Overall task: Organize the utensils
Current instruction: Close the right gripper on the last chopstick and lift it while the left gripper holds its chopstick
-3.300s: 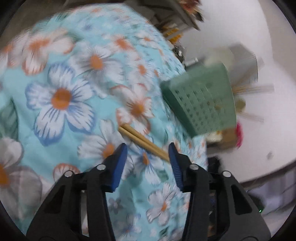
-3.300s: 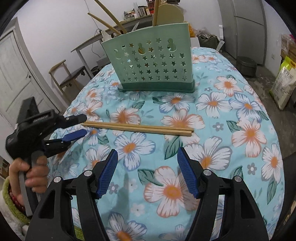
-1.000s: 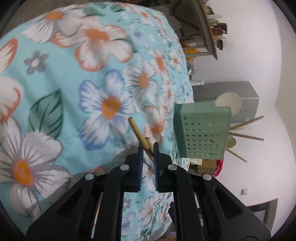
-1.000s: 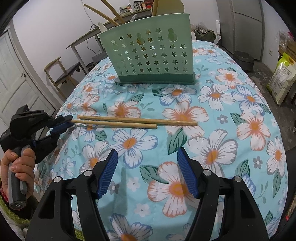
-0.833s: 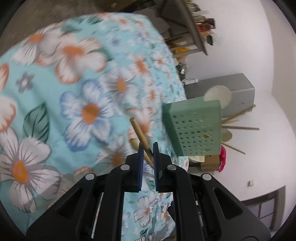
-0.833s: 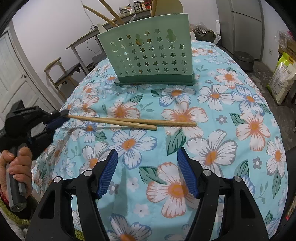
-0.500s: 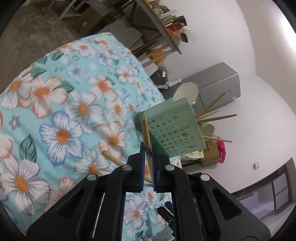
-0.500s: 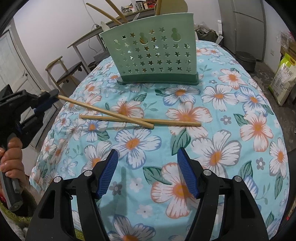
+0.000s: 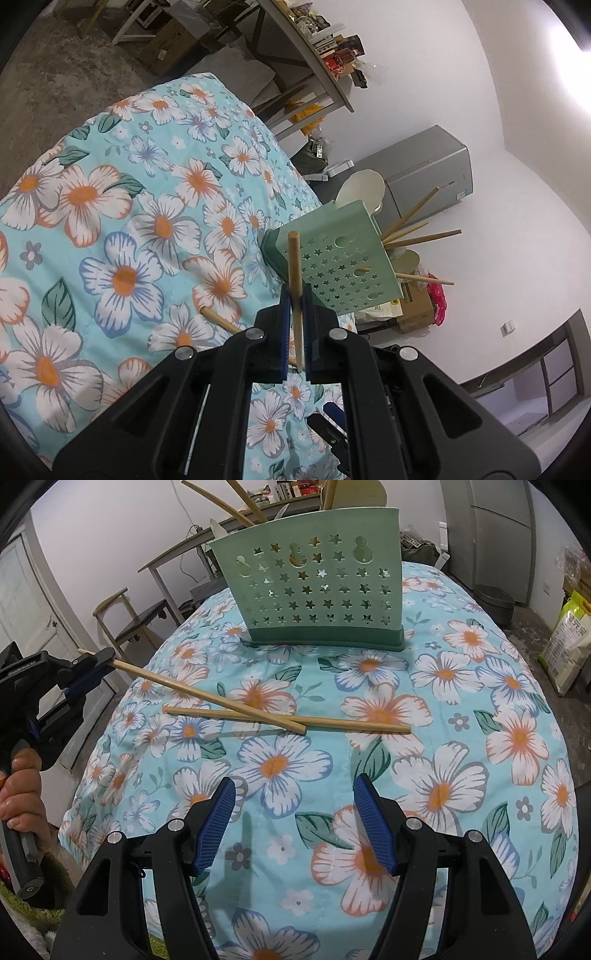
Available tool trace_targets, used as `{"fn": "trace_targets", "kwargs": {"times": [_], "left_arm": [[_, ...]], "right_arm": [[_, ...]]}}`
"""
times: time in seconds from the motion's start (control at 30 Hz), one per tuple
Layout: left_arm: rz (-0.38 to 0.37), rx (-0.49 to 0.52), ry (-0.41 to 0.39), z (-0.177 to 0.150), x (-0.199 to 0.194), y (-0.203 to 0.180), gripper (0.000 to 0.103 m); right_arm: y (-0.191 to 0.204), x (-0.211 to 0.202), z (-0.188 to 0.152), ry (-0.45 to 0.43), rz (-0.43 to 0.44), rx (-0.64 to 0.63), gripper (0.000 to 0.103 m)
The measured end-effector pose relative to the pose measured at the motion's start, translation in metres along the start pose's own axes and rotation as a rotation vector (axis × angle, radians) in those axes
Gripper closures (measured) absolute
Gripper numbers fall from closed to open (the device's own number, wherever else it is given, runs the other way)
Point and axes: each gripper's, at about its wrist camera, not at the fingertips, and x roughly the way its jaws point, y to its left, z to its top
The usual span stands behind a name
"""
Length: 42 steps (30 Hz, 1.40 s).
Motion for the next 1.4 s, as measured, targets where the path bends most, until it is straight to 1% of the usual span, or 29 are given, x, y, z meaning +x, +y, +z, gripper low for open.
{"fn": "trace_targets", "kwargs": {"times": [1.23, 1.4], "left_arm": [[-0.001, -0.028, 0.013, -0.0009, 0.0024, 0.0076, 0.098], [-0.015, -0.005, -0.012, 0.0008, -0.0019, 0.0003, 0.099]], "right_arm": [[-0.0004, 0.0007, -0.0012, 0.001, 0.001, 0.003, 0.038], [-0.0038, -0.0017, -0.0021, -0.013, -0.011, -0.001, 0.038]]}}
